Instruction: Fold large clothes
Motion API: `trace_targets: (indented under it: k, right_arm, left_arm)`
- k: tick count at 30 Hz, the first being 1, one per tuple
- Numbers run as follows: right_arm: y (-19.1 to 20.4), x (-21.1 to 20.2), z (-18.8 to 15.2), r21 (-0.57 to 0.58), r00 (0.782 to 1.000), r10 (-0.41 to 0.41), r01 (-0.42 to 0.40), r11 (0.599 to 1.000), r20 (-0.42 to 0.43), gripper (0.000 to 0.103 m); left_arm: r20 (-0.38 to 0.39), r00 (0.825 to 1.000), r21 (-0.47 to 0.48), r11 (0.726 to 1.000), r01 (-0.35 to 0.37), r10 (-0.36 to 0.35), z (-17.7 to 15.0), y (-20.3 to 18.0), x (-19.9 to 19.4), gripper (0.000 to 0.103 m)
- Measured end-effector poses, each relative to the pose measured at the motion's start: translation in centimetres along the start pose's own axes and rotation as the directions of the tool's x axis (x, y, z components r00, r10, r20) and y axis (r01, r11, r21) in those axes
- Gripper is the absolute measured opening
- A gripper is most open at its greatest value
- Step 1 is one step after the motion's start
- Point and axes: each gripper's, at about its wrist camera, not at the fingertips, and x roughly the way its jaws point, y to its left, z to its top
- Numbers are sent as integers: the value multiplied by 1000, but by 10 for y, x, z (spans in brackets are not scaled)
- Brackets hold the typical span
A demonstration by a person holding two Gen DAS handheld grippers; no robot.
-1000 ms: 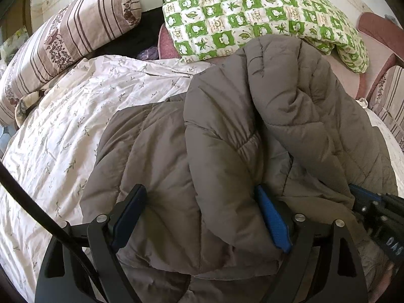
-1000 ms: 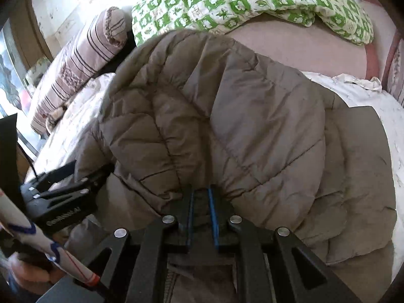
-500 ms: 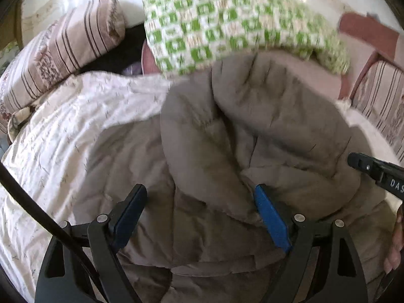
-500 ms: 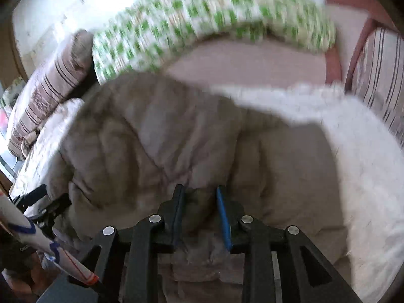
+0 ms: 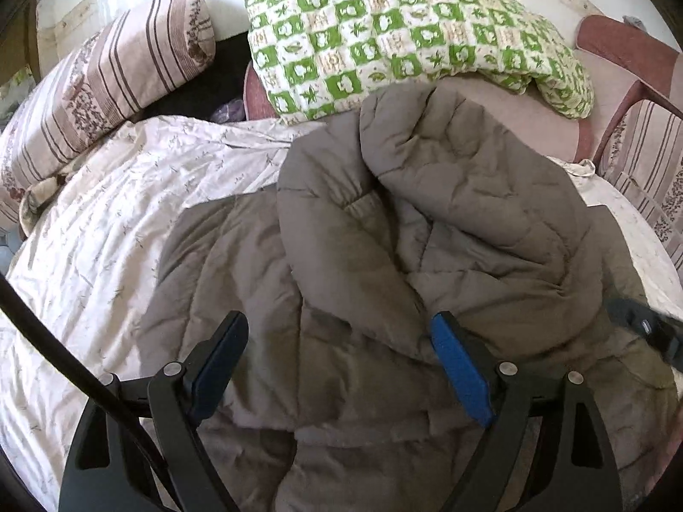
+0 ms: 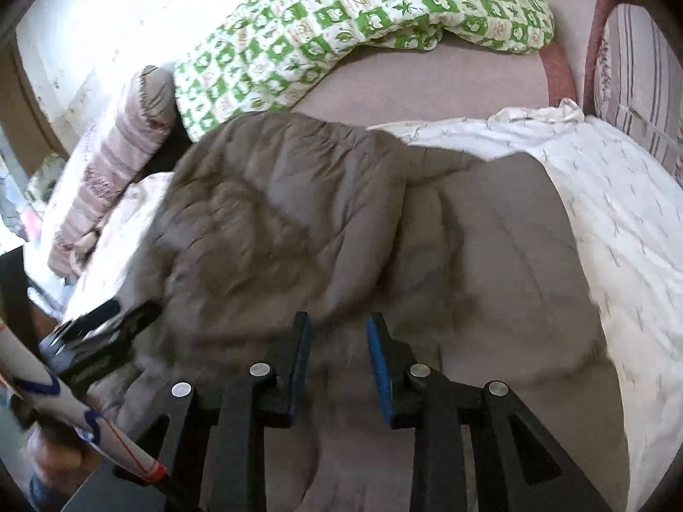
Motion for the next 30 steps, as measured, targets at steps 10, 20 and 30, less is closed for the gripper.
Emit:
trace_targets:
  k: [10, 20, 30]
  right_arm:
    - [7, -87, -102, -11, 998, 35, -35, 999, -61, 42]
    - [0, -127, -184, -49, 998, -10, 7, 999, -58, 43]
    - [4, -113, -215, -127, 997, -54, 47, 991, -53, 49]
  left_arm:
    - [-5, 1000, 81, 997, -15, 15, -50, -13, -52, 88]
    - [-45, 997, 16, 998, -63, 64, -152, -2, -127, 88]
    - [-142, 975, -21, 984, -176, 171, -223, 31, -138, 90]
